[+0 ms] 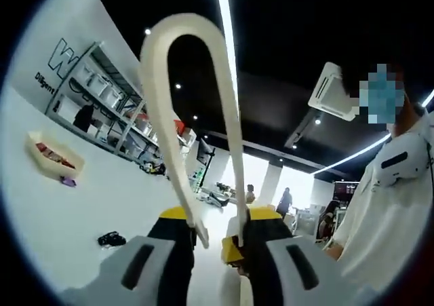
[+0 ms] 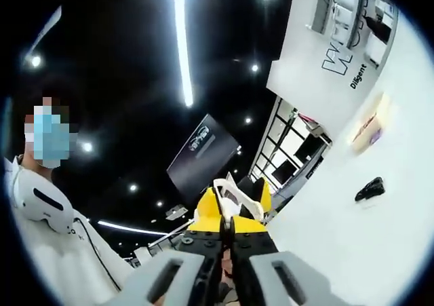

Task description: Place the target food into the container with the food tongs after gripping and lifting it, then release it inside without dropping or visibly crushing the food.

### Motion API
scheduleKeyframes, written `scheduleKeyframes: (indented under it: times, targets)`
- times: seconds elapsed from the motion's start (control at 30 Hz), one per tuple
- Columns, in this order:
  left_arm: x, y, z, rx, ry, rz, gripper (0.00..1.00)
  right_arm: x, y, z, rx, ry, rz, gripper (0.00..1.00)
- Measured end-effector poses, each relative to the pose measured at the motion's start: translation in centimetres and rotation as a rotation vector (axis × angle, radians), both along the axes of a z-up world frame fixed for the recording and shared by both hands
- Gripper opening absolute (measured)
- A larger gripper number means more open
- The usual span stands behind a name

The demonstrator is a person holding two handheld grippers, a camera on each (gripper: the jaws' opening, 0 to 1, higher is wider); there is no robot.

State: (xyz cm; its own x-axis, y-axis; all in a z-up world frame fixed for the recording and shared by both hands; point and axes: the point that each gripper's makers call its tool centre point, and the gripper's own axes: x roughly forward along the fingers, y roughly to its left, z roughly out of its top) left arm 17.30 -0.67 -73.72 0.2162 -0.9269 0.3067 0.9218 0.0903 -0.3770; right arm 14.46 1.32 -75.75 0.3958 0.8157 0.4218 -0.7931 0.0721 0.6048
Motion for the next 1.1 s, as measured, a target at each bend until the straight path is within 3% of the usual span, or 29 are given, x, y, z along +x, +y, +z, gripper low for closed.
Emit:
scheduleKeyframes:
  times: [0.07,0.27,0.37,0.47,0.5,0.57,0.6,0.63,0.77,0.87,0.9,0.93,1.0,1.07,1.1]
  targets:
    - [-0.2,0.0,0.5,-0.011,-0.032,0.010,0.24,0.1,-0.1,0.2,0.009,-0.013,-0.004,0.00]
    - [-1.2,-0.3,2.0,-0.018,-0.044,-0.011,0.23,-0.8,-0.3,1.7,0.080,-0.053,0.017,0.00]
    - [-1.7,-0.4,2.4,0.014,-0.097,-0.013,0.23,-1.2,-0.4,2.2,0.072,-0.079,0.021,0.00]
    - [-1.5,-0.4,2.2,0.032,-0.055,-0.025,0.23,-1.1,-0.4,2.2,0.055,-0.087,0.019,0.00]
    - [-1.0,-0.2,1.8,0.097,-0.103,0.001,0.23,-0.5,-0.3,1.5,-0.016,-0.052,0.007,0.00]
    - [-1.0,-0.2,1.6,0.135,-0.131,0.003,0.23,-0.6,-0.2,1.4,-0.064,-0.067,0.004,0.00]
    - [-1.3,-0.2,1.8,0.147,-0.145,-0.010,0.23,-0.7,-0.3,1.4,-0.097,-0.105,-0.003,0.00]
    - [-1.3,0.0,2.1,0.157,-0.169,-0.001,0.24,-0.9,-0.5,1.6,-0.125,-0.131,-0.014,0.00]
    - [-1.0,1.0,3.2,0.132,-0.170,0.012,0.25,-0.3,-1.4,0.7,-0.247,-0.168,-0.081,0.00]
    - [0.4,1.6,2.0,0.247,-0.231,0.079,0.25,-0.4,-1.4,-0.3,-0.317,-0.184,-0.095,0.00]
    - [0.6,1.6,1.8,0.259,-0.226,0.085,0.26,-0.5,-1.3,-0.5,-0.326,-0.179,-0.098,0.00]
    - [1.3,1.8,1.1,0.279,-0.166,0.098,0.26,-0.6,-1.3,-0.8,-0.341,-0.178,-0.097,0.00]
    - [2.5,2.0,0.7,0.253,-0.046,0.107,0.25,-1.0,-1.2,-1.1,-0.351,-0.179,-0.093,0.00]
    - [4.4,2.4,-0.3,0.318,-0.098,0.196,0.24,-1.2,-1.3,-1.2,-0.351,-0.180,-0.093,0.00]
    - [5.2,2.5,-0.8,0.343,-0.093,0.229,0.24,-1.2,-1.4,-1.2,-0.348,-0.180,-0.093,0.00]
